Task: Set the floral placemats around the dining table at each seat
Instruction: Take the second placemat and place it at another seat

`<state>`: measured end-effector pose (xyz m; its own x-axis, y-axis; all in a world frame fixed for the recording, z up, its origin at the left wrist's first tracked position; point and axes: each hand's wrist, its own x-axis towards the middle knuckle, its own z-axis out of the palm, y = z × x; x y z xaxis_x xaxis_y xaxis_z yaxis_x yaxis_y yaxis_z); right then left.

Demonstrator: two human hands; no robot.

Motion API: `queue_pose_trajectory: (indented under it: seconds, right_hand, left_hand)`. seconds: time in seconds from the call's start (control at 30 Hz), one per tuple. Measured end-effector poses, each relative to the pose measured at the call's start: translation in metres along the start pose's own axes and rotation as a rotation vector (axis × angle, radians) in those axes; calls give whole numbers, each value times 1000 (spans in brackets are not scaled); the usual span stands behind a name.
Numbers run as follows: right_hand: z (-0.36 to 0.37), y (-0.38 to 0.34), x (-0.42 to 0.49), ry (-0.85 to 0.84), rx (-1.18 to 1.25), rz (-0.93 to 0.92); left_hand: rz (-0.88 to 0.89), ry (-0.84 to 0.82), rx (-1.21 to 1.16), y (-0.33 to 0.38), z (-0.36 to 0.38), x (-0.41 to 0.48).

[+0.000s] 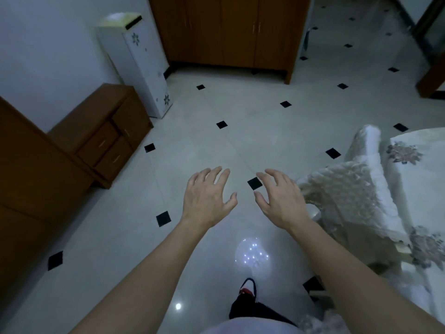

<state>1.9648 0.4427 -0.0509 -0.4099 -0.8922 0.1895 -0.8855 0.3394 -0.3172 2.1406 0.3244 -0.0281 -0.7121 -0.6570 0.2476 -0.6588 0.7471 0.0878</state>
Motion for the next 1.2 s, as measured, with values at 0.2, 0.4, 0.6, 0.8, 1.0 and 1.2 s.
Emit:
queue_pose_trajectory:
  seconds: [0.2,0.4,0.6,0.8,1.0,1.2]
  right_hand:
    - [-6,46,75,22,-42,60]
    - [-1,84,140,24,-43,127]
    - [12,127,222,24,-69,193]
    - [15,167,339,71,-124,299]
    - [11,196,436,101,-128,431]
    - [4,244,478,112,-160,568]
  left_hand:
    - [56,-1,-23,10,23,106]
    - [117,-11,-56,9,52,188]
    - [194,-39,-62,1,88,288]
    - [285,-82,-76,-13,120,424]
    - [400,-110,-104,-16,142,552]
    - [527,-105,-159,16,162,639]
